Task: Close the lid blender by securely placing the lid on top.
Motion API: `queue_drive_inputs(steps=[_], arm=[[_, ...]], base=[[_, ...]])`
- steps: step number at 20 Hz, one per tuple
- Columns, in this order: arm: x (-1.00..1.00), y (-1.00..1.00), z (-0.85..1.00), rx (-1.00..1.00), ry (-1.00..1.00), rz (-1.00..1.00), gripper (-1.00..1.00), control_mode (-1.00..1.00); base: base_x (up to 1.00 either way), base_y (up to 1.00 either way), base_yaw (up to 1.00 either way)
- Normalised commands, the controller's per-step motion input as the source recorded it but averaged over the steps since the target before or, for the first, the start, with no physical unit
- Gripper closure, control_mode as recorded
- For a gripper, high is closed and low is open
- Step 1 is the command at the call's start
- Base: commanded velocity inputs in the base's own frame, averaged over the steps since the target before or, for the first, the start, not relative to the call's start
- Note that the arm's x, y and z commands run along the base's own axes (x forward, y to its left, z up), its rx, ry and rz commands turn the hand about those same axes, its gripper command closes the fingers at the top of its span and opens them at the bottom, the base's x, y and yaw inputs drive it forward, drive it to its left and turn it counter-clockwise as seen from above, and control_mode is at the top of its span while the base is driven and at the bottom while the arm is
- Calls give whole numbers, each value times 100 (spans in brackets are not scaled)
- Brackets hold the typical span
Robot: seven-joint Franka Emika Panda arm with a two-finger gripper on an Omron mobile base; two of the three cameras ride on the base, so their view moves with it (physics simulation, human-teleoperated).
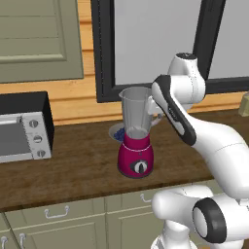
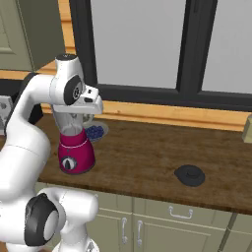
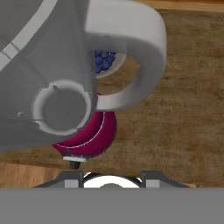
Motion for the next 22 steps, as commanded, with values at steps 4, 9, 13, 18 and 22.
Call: queue_drive_inputs(steps=[4,9,13,18,22], arm=[[4,-61,-4,7,0,-1,-100,-100],[9,-100,-21,5,0,-27,-100,-100],[0,-100,-27,0,0,-38,-100,-100],[0,-100,-41,0,0,-41,-100,-100],[0,-100,-37,0,4,-37,-100,-100]], base=[[0,0,0],[0,0,0],[0,0,0],[0,0,0],[0,0,0]])
